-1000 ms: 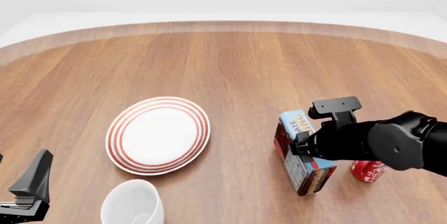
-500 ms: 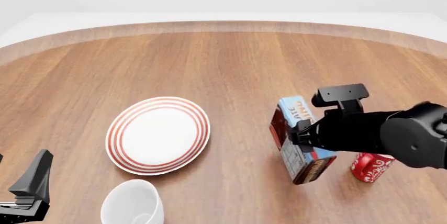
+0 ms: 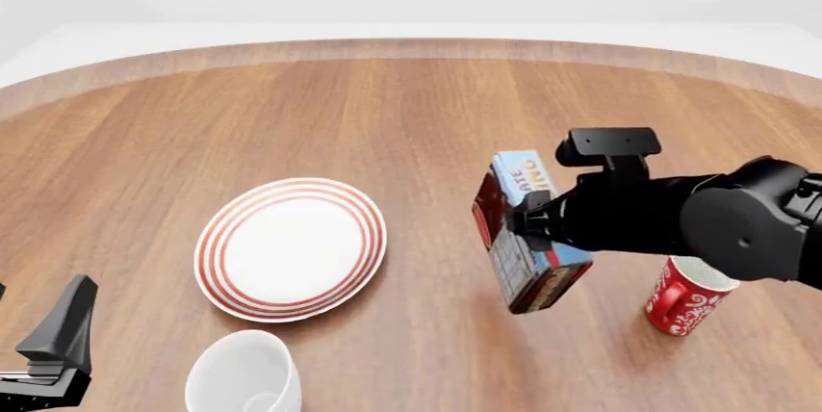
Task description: Pick up the white mug and put it on the plate, and put the chocolate pudding to the right of the plate.
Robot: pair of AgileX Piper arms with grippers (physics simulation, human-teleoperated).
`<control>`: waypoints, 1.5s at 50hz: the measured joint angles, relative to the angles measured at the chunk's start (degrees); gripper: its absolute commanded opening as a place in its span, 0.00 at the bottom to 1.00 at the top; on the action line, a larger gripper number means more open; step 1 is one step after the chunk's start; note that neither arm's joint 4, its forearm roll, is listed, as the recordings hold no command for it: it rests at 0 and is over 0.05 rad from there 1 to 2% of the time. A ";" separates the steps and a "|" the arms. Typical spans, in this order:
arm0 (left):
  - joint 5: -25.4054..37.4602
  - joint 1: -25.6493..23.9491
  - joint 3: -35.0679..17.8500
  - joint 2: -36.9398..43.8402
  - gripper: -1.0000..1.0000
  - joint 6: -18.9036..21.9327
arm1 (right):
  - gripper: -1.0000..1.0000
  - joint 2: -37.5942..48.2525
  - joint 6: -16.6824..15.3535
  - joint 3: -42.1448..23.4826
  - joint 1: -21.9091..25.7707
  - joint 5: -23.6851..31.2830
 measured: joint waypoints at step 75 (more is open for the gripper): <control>0.00 0.00 0.00 0.00 1.00 0.00 | 0.00 21.20 2.16 -14.07 -1.34 -4.77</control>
